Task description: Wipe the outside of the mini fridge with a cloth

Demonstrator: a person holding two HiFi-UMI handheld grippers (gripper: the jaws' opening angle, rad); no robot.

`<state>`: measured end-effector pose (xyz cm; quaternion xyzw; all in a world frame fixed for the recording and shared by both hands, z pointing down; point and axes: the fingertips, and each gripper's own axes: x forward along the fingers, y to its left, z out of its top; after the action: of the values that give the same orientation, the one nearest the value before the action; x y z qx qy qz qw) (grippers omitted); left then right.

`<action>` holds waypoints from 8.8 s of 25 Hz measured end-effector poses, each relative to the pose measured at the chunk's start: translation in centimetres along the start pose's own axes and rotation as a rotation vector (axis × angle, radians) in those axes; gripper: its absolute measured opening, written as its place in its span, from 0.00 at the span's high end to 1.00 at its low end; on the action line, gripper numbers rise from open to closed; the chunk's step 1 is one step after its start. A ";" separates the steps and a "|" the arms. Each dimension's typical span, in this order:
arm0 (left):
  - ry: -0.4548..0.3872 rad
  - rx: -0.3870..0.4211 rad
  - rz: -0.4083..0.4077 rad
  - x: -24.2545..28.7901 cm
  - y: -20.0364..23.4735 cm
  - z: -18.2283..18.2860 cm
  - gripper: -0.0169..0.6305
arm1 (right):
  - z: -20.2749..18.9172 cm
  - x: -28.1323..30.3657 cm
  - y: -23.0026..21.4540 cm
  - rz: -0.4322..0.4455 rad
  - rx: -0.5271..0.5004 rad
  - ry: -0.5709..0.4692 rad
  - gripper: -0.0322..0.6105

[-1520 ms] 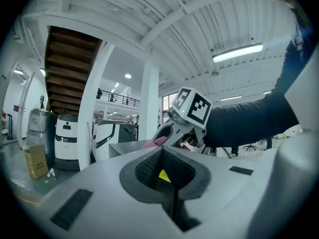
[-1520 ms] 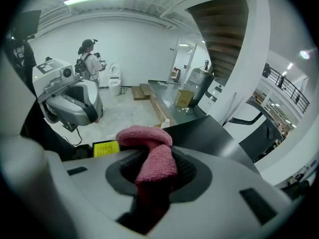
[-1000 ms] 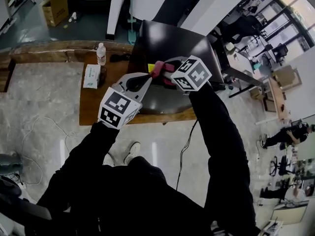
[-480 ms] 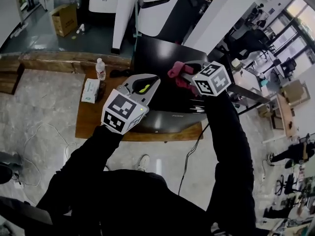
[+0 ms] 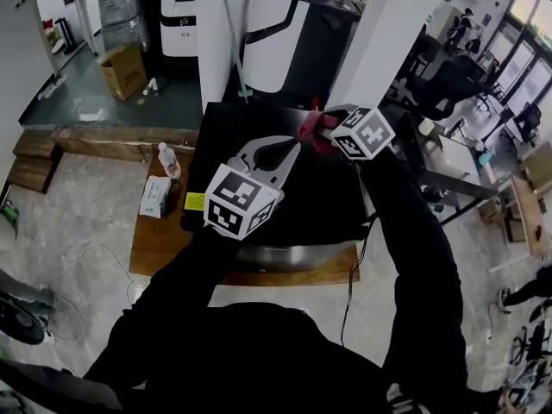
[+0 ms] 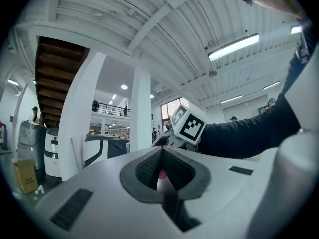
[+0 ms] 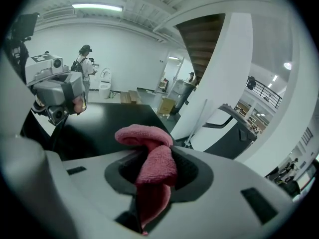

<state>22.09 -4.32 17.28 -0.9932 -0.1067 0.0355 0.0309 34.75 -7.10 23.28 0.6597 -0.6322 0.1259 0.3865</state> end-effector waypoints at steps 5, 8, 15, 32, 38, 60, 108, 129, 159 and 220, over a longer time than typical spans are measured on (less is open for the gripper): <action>0.057 -0.021 0.030 3.6 0.5 -3.8 0.96 | -2.7 4.5 -3.8 0.015 -0.015 0.005 0.75; 0.080 -0.013 0.058 4.8 1.3 -4.1 0.96 | -3.0 6.6 -5.9 0.003 0.003 -0.013 0.75; 0.225 -0.109 0.060 6.3 1.6 -7.1 0.96 | -4.4 10.4 -7.9 0.001 0.002 -0.013 0.75; 0.232 -0.123 0.080 6.1 2.6 -7.0 0.96 | -5.5 4.7 1.0 0.196 0.130 0.039 0.77; 0.243 -0.128 0.046 6.1 2.0 -7.1 0.96 | -6.3 1.0 6.0 0.169 0.155 0.096 0.77; 0.193 0.027 -0.126 -1.2 -3.1 -4.3 0.96 | -2.1 -9.1 19.9 -0.050 0.179 -0.178 0.75; 0.293 -0.275 0.220 -29.8 -0.3 -43.6 0.96 | -12.8 23.9 48.4 -0.288 -0.538 -0.205 0.75; 0.452 -0.368 0.222 -30.4 -1.1 -54.1 0.96 | -20.2 31.3 52.3 -0.154 -0.215 -0.040 0.74; 0.046 -0.115 -0.107 -9.6 -22.0 -19.0 0.96 | -16.2 -12.3 25.5 -0.798 -0.170 -0.305 0.74; 0.489 -0.319 0.259 -30.5 -15.8 -42.7 0.96 | -24.6 11.7 50.0 -0.007 0.086 -0.144 0.74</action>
<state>-7.72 2.31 62.81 -0.9699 0.0268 -0.2179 -0.1054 -1.87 5.70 64.94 0.6852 -0.6500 0.1041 0.3117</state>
